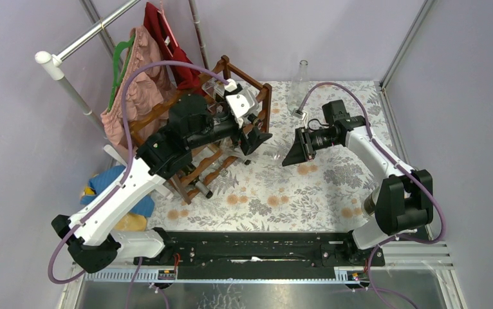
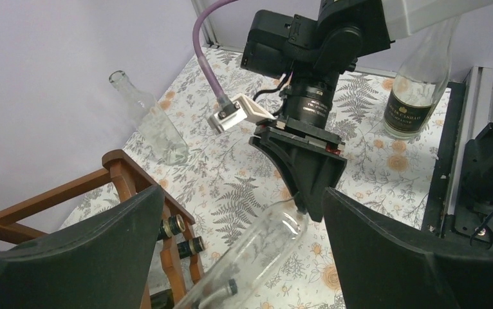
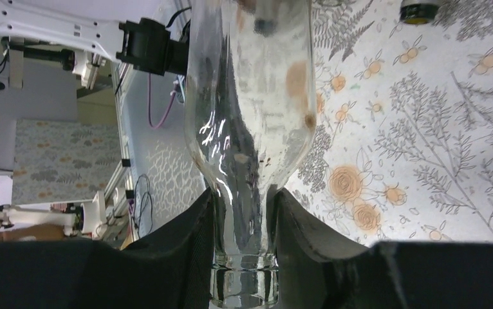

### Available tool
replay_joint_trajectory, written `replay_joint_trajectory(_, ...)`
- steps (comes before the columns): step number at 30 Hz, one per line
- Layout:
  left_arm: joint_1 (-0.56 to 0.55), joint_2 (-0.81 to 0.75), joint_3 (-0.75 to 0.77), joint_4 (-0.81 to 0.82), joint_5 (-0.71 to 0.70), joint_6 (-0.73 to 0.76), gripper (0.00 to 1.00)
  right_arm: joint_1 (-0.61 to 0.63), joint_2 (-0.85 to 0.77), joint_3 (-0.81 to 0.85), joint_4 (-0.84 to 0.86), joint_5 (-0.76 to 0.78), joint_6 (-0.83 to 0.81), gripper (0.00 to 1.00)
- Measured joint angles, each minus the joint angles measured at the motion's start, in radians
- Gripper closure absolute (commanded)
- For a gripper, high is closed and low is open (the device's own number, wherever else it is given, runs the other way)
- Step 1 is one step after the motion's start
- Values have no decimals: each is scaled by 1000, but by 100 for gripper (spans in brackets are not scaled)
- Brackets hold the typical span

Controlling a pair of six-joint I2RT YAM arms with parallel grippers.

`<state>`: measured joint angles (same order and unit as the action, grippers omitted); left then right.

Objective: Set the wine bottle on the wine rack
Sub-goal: Place the wine bottle in the wine rack.

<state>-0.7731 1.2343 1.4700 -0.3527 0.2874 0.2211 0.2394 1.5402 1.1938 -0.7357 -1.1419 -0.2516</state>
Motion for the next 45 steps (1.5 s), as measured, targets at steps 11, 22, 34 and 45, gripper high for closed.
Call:
replay_joint_trajectory(11,10,-40,-58,32,0,0,1,-12,-1,-9,201,8,189,100)
replay_joint_trajectory(22,28,-63,-107,66,2,0,1,31,0,-93,468,60,371,100)
replay_joint_trajectory(34,61,-127,-187,116,4,-2,1,129,42,-188,973,156,639,100)
replay_joint_trajectory(45,76,-148,-226,167,5,-6,1,215,122,-262,1286,267,789,100)
